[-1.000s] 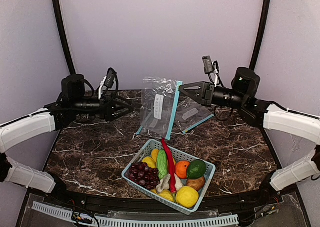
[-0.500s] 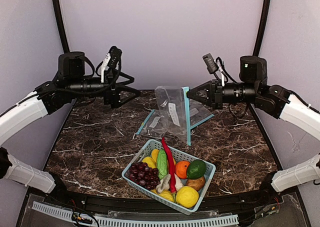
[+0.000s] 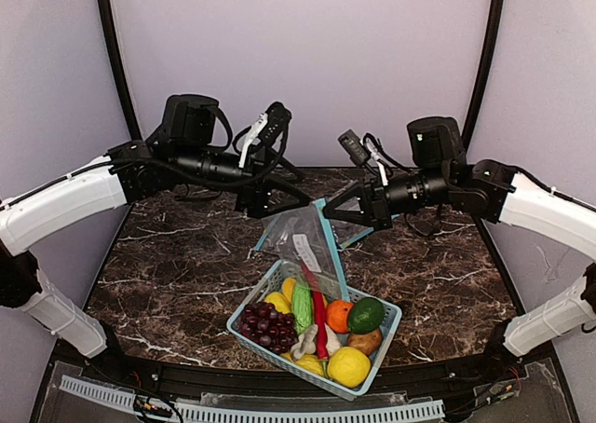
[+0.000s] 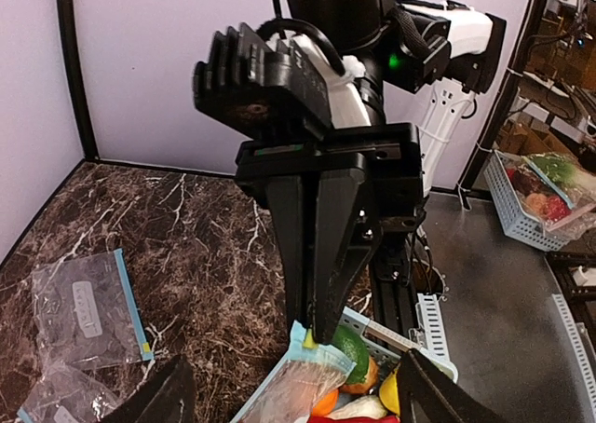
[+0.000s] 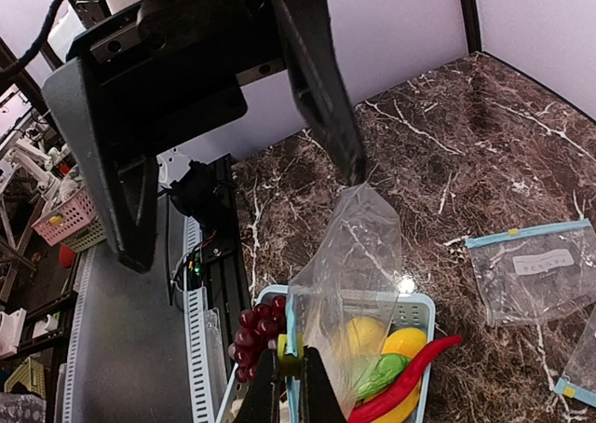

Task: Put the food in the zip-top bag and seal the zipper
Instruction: Hold the zipper food storage bag, then unzip the zipper from the zipper food storage bag.

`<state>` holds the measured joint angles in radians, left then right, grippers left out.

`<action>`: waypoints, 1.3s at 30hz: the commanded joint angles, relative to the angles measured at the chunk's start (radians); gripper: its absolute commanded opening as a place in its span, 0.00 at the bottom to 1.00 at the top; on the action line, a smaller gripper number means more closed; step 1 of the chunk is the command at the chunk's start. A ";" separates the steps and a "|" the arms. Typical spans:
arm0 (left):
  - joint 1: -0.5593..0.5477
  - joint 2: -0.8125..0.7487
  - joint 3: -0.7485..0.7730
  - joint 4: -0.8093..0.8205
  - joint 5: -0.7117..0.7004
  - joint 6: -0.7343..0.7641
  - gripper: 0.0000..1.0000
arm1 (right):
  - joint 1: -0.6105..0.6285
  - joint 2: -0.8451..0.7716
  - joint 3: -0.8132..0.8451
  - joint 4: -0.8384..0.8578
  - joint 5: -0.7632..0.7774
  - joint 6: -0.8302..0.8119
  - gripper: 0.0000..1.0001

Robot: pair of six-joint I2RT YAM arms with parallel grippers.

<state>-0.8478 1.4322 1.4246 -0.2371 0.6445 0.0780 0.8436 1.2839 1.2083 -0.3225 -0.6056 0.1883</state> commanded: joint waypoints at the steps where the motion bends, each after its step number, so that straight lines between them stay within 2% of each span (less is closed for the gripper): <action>1: -0.012 0.036 0.011 -0.037 0.031 -0.010 0.56 | 0.021 0.030 0.044 0.023 0.001 -0.016 0.00; 2: -0.013 0.045 0.011 -0.040 0.032 -0.013 0.48 | 0.025 0.035 0.046 0.023 -0.001 -0.016 0.00; 3: -0.012 0.049 0.010 -0.044 0.034 -0.015 0.46 | 0.028 0.038 0.046 0.025 -0.002 -0.016 0.00; 5: -0.012 0.057 0.008 -0.048 0.049 -0.020 0.34 | 0.032 0.043 0.046 0.027 0.000 -0.018 0.00; 13: -0.012 0.075 -0.006 -0.043 0.104 -0.028 0.15 | 0.034 0.065 0.058 0.026 0.001 -0.019 0.00; 18: -0.013 0.080 -0.012 -0.031 0.157 -0.032 0.12 | 0.034 0.071 0.060 0.026 0.024 -0.022 0.00; 21: -0.013 0.075 -0.017 -0.028 0.170 -0.028 0.02 | 0.034 0.067 0.057 0.026 0.037 -0.024 0.00; 26: -0.013 0.076 -0.019 -0.025 0.193 -0.027 0.01 | 0.033 0.059 0.050 0.030 0.045 -0.022 0.00; 39: -0.012 0.027 -0.047 0.023 0.086 -0.063 0.01 | 0.034 0.064 0.032 0.027 0.059 -0.028 0.00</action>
<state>-0.8505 1.5059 1.4006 -0.2325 0.7315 0.0368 0.8726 1.3464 1.2385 -0.3260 -0.5816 0.1711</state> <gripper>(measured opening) 0.010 0.030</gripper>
